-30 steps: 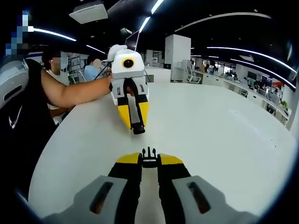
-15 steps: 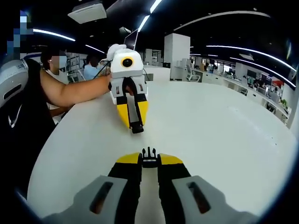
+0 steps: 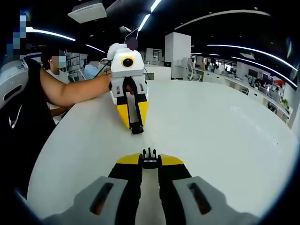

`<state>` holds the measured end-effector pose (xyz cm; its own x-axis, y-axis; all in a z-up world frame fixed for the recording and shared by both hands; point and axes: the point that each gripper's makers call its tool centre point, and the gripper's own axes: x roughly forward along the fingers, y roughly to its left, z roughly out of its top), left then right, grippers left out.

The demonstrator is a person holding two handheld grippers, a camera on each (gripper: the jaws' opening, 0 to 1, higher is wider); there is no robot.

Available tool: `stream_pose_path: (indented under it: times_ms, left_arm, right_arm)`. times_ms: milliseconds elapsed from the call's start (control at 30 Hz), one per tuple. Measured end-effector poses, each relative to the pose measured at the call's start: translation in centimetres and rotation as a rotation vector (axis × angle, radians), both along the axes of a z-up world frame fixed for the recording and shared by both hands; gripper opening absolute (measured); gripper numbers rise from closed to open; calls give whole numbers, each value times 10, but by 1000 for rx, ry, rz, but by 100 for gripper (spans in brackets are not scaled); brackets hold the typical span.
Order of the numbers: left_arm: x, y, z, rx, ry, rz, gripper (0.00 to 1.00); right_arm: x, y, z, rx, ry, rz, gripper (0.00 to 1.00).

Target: Snap the two parts of the plastic buckle together until the buckle closes and remains connected.

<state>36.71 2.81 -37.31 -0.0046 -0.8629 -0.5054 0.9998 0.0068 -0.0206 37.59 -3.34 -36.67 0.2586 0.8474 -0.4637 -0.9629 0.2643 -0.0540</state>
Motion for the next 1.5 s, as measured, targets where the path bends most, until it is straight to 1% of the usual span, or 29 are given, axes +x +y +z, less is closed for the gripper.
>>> stream_pose_path:
  times_ms: [333, 900, 1267, 1500]
  left_arm:
    - [1, 2, 0, 3, 16, 3, 11]
    - [2, 2, -1, 4, 18, 4, 11]
    - [-1, 1, -1, -2, 24, -5, 11]
    - [0, 1, -4, 4, 23, -3, 11]
  right_arm:
    - [-2, 1, -1, -5, 8, 12, 12]
    - [-6, 1, -3, -19, 10, 28, 12]
    - [-5, 0, -4, -20, 13, 26, 12]
    - [-6, 0, -5, -21, 13, 28, 12]
